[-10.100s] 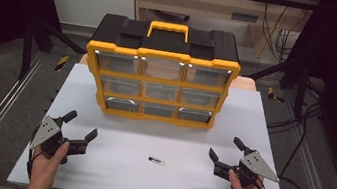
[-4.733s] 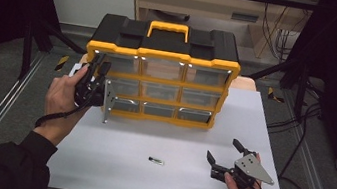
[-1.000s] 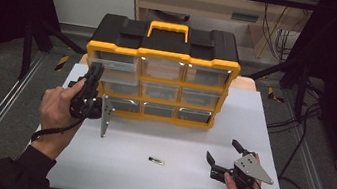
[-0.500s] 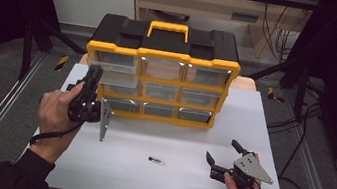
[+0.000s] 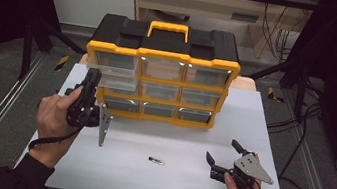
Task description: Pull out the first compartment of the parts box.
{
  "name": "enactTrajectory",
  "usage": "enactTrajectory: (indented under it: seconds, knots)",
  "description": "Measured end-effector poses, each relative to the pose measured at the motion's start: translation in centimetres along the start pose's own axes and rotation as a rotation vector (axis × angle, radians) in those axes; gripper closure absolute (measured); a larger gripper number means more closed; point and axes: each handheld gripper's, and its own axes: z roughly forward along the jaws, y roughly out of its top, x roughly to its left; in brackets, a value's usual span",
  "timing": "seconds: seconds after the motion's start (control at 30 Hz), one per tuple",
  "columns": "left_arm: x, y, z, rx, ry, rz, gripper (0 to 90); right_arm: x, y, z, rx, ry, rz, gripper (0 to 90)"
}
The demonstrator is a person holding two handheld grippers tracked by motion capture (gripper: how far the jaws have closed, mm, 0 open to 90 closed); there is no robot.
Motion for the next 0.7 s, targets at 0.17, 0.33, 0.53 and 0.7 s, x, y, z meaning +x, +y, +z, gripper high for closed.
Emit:
enactTrajectory:
  seconds: [0.17,0.33,0.53,0.7]
  knots:
    - [-0.02,0.01,-0.17,-0.003,-0.002,-0.005,80.2,-0.02,0.0,-0.01,-0.001,-0.001,0.0,6.3]
    - [-0.04,0.01,-0.42,-0.003,-0.002,-0.001,80.2,0.0,0.01,-0.01,0.0,-0.001,-0.001,6.5]
    - [-0.01,0.07,-0.68,-0.001,0.0,-0.002,80.2,0.0,0.01,0.0,0.0,0.0,-0.004,6.5]
    - [0.02,0.08,-0.91,-0.003,0.002,-0.002,80.2,0.01,-0.01,0.05,0.001,0.001,-0.006,6.5]
